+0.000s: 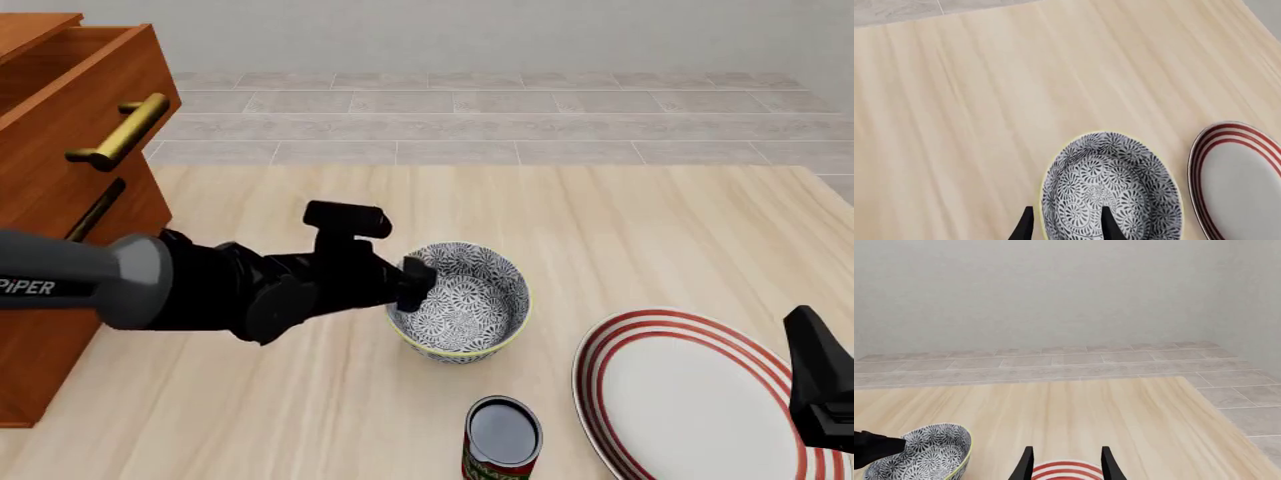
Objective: Put the bowl on top of the cabinet.
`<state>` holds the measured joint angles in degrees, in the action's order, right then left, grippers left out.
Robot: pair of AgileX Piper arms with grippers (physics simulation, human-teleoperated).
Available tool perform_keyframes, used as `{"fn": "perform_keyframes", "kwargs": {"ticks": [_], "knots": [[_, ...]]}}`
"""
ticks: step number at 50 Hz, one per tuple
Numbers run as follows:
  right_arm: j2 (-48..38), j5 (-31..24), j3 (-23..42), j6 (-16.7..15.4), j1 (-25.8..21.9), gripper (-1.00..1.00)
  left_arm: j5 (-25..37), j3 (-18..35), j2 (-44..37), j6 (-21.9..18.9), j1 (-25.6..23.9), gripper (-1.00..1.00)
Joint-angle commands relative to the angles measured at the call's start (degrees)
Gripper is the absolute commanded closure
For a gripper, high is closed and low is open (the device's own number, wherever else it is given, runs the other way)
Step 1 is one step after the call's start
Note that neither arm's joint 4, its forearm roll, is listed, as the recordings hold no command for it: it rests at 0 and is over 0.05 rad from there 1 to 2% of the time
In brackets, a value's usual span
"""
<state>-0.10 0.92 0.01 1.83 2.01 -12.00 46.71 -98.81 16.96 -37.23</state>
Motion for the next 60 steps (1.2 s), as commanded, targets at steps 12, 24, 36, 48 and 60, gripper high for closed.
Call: {"fn": "perform_keyframes", "kwargs": {"ticks": [12,24,36,48,60], "knots": [[-0.08,-0.07,0.0,0.29,0.01,-1.0,0.99,3.09,-2.08,-0.49,0.73,-1.0],[-0.21,-0.03,0.0,0.35,0.15,-1.0,0.42,4.15,-4.31,-0.13,0.27,-1.0],[-0.26,-0.1,-0.01,0.47,0.27,-1.0,0.48,5.18,-5.52,-0.28,0.45,-1.0],[-0.44,0.07,0.0,0.51,0.33,-1.0,0.12,5.68,-6.69,-0.18,0.9,-1.0],[-0.83,0.32,0.05,0.62,0.36,-1.0,-0.63,6.06,-8.33,-0.02,1.21,-1.0]]}}
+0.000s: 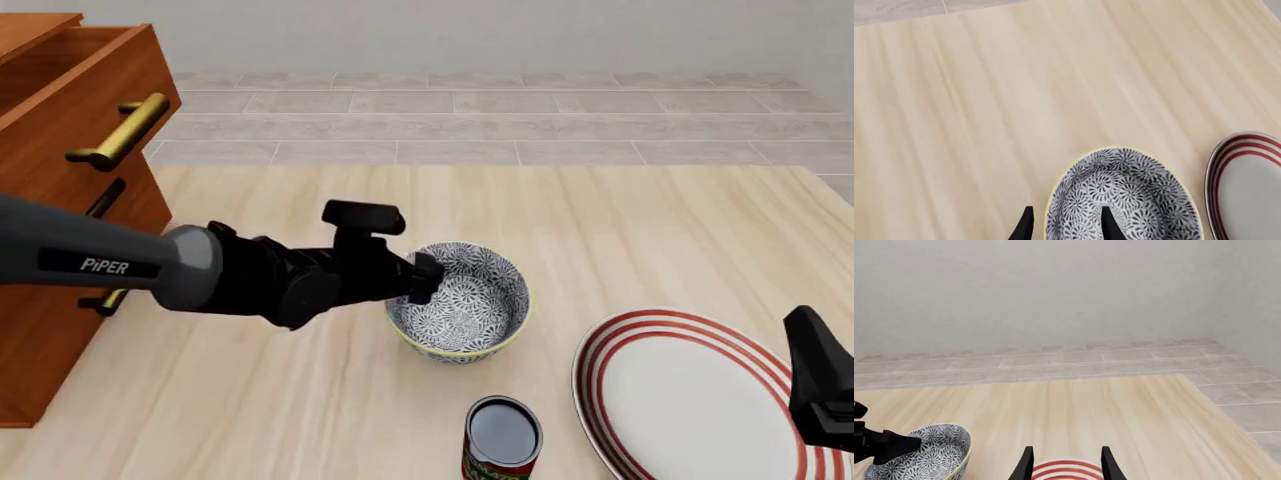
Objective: Put the bowl on top of the cabinet.
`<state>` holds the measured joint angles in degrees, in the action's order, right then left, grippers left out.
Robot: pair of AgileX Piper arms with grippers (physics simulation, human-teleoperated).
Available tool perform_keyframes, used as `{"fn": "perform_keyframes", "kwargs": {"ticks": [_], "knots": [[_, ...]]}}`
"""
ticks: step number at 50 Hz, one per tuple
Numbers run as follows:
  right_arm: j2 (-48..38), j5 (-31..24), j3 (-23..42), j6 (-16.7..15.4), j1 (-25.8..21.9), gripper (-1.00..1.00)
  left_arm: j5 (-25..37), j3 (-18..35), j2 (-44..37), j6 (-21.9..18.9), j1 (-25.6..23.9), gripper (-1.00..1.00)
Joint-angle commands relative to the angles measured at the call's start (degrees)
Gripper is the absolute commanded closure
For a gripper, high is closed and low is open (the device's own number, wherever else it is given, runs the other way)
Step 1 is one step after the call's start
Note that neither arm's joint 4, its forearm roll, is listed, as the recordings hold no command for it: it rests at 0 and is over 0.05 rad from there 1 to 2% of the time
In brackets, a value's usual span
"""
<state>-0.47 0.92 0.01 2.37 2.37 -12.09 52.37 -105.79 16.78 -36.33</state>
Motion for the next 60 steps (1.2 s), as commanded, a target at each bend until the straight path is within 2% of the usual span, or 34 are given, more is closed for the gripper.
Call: {"fn": "perform_keyframes", "kwargs": {"ticks": [1,29,30,33,45,60], "knots": [[-0.05,-0.02,0.0,0.08,0.0,-1.0,-0.55,0.41,-1.36,0.17,0.32,-1.0],[-0.28,0.12,0.0,-0.25,0.07,-1.0,-1.96,-0.33,-1.7,-0.27,1.34,-1.0],[-0.45,0.25,0.03,-0.25,0.06,-1.0,-1.85,-0.37,-1.5,-0.5,1.32,1.0],[-0.65,0.47,0.04,-0.32,0.03,-1.0,-1.6,-0.77,-0.46,-1.76,1.81,1.0],[-0.04,-0.06,0.0,-0.41,-0.07,-1.0,-0.36,-1.21,0.62,-0.7,2.46,1.0],[0.18,-0.16,0.0,-0.42,-0.1,-1.0,3.18,-1.43,6.8,-1.8,4.53,1.0]]}}
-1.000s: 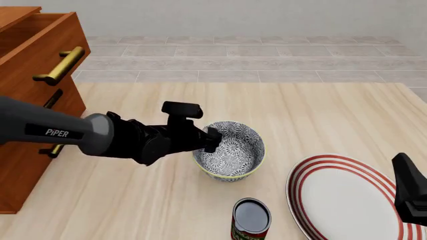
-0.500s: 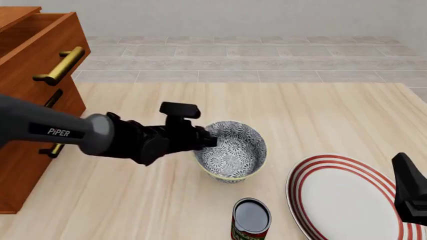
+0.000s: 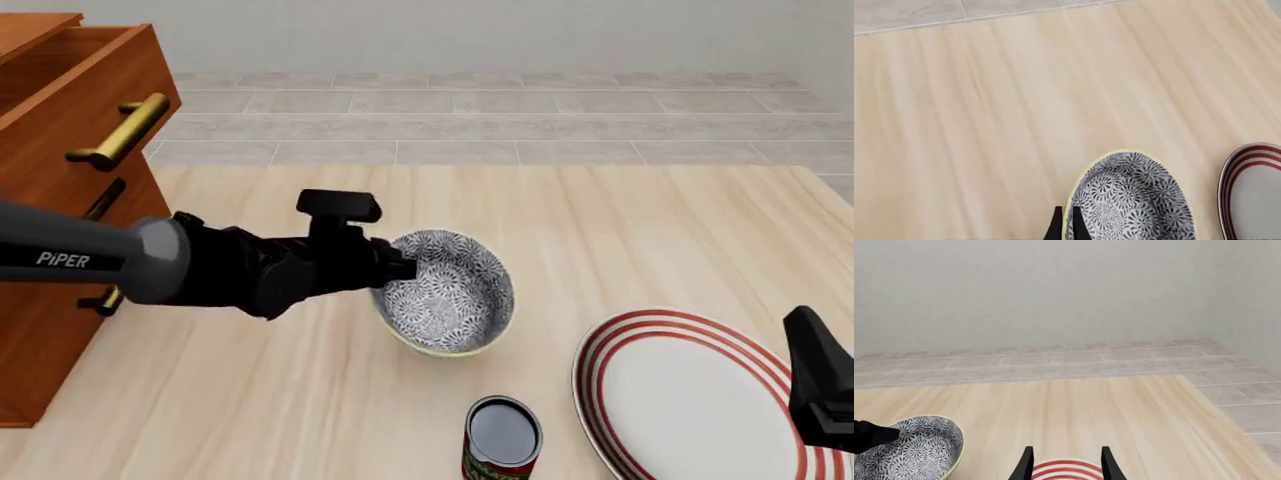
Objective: Put the bowl on top of the cabinet.
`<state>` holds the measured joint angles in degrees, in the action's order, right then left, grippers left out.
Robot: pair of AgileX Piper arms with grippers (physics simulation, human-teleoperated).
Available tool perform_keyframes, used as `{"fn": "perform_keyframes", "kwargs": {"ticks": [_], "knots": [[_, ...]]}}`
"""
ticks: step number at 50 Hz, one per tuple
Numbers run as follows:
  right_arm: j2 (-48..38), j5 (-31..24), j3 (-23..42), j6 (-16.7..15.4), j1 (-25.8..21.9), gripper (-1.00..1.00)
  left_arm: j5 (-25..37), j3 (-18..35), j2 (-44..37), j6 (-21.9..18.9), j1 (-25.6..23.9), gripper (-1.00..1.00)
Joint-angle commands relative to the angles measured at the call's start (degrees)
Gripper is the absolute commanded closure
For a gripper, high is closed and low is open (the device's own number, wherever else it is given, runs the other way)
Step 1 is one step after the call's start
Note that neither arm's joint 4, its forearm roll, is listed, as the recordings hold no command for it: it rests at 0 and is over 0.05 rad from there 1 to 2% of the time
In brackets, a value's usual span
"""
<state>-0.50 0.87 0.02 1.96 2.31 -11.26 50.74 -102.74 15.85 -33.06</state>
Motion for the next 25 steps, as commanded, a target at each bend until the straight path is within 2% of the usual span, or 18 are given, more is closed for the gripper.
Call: {"fn": "perform_keyframes", "kwargs": {"ticks": [1,6,15,25], "knots": [[0.2,-0.1,-0.01,0.03,0.0,-1.0,2.67,0.3,4.09,-0.88,1.23,1.0],[0.25,-0.02,-0.01,0.11,0.05,-1.0,5.52,1.18,6.68,0.86,0.68,1.0],[0.36,0.07,-0.01,0.22,0.07,-1.0,8.75,1.62,10.8,0.13,1.1,1.0],[0.39,0.15,0.0,0.29,-0.02,-1.0,13.15,2.43,15.23,1.21,1.46,1.0]]}}
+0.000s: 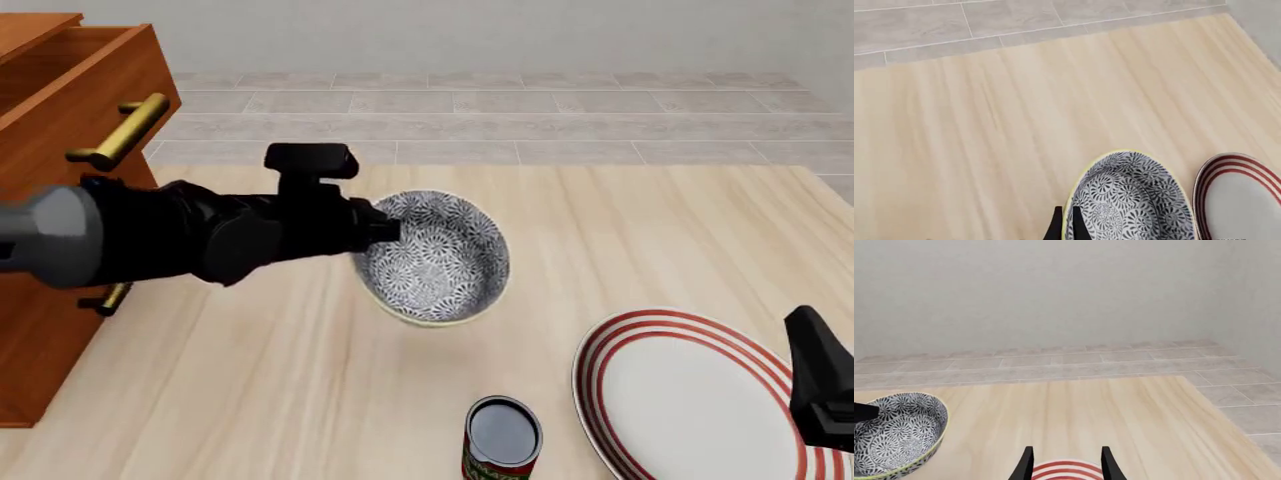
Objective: Put the bowl on top of the cabinet.
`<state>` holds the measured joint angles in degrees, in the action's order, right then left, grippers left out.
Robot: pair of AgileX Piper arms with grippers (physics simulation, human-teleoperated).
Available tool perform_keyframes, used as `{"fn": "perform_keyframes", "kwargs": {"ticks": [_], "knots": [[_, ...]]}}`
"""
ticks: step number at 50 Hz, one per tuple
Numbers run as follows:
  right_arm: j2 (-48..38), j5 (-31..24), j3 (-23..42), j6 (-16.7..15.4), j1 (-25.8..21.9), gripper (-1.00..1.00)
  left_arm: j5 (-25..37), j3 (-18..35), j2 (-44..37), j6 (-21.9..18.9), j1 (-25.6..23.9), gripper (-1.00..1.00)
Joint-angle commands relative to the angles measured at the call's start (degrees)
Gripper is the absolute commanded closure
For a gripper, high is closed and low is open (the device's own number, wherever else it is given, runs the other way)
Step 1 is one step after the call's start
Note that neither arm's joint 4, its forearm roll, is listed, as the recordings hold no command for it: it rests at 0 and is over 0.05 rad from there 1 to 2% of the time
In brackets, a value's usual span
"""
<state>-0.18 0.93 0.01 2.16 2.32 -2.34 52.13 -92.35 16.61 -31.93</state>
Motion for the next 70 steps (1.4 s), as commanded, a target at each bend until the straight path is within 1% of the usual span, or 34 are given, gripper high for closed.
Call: {"fn": "perform_keyframes", "kwargs": {"ticks": [1,7,9,11,13,15,16,19,20,25,26,28,31,32,35,36,42,44,46,48,49,55,62,66,68,70], "knots": [[0.07,0.08,0.0,0.09,-0.03,-1.0,4.72,1.15,5.47,0.41,0.34,1.0],[0.12,0.17,0.01,0.05,-0.05,-1.0,9.72,2.71,10.01,0.6,1.39,1.0],[0.11,0.18,0.01,0.04,-0.05,-1.0,10.34,2.99,10.59,0.49,1.51,1.0],[0.12,0.21,0.0,0.09,-0.05,-1.0,12.33,3.98,11.85,1.33,1.47,1.0],[0.13,0.22,0.0,0.07,-0.06,-1.0,13.04,4.33,12.32,1.53,1.59,1.0],[0.13,0.25,0.0,0.1,-0.04,-1.0,13.68,4.56,12.62,2.39,1.21,1.0],[0.13,0.25,0.0,0.11,-0.06,-1.0,14.02,4.66,12.73,3.79,0.61,1.0],[0.14,0.3,0.0,0.16,-0.04,-1.0,14.85,4.94,13.85,4.31,0.08,1.0],[0.14,0.31,0.0,0.19,-0.01,-1.0,14.99,4.85,13.96,5.68,-0.37,1.0],[0.15,0.36,0.0,0.2,-0.03,-1.0,16.64,5.51,15.26,6.48,0.22,1.0],[0.15,0.37,0.0,0.25,0.0,-1.0,16.76,5.45,15.27,7.8,-0.09,1.0],[0.15,0.4,0.0,0.29,0.02,-1.0,17.83,6.18,15.75,7.99,0.12,1.0],[0.15,0.46,0.0,0.37,0.03,-1.0,19.15,6.6,16.12,9.89,0.31,1.0],[0.15,0.5,0.0,0.37,0.0,-1.0,19.29,6.84,16.18,11.05,-0.46,1.0],[0.15,0.53,0.0,0.4,0.03,-1.0,20.08,7.1,16.39,11.12,0.14,1.0],[0.15,0.55,0.0,0.43,0.03,-1.0,20.12,6.99,16.25,12.73,-0.36,1.0],[0.15,0.62,0.0,0.52,0.02,-1.0,21.54,7.73,17.1,13.38,-0.01,1.0],[0.16,0.68,0.0,0.6,0.02,-1.0,23.24,8.11,16.92,13.78,0.41,1.0],[0.16,0.7,0.0,0.61,0.01,-1.0,24.53,7.88,16.47,14.91,1.42,1.0],[0.16,0.74,0.0,0.69,0.05,-1.0,25.19,7.79,15.8,16.49,1.06,1.0],[0.16,0.76,0.0,0.7,0.06,-1.0,25.52,8.04,15.78,15.9,1.29,1.0],[0.16,0.83,0.0,0.79,0.12,-1.0,26.86,8.83,16.85,15.99,1.34,1.0],[0.16,0.82,0.0,0.78,0.0,-1.0,28.89,10.27,17.94,17.1,1.56,1.0],[0.16,0.81,0.0,0.74,-0.06,-1.0,29.82,10.59,18.23,16.46,2.37,1.0],[0.16,0.79,0.0,0.74,-0.08,-1.0,30.15,10.5,18.0,17.0,2.35,1.0],[0.15,0.78,0.0,0.77,-0.06,-1.0,30.75,10.89,18.32,16.67,2.53,1.0]]}}
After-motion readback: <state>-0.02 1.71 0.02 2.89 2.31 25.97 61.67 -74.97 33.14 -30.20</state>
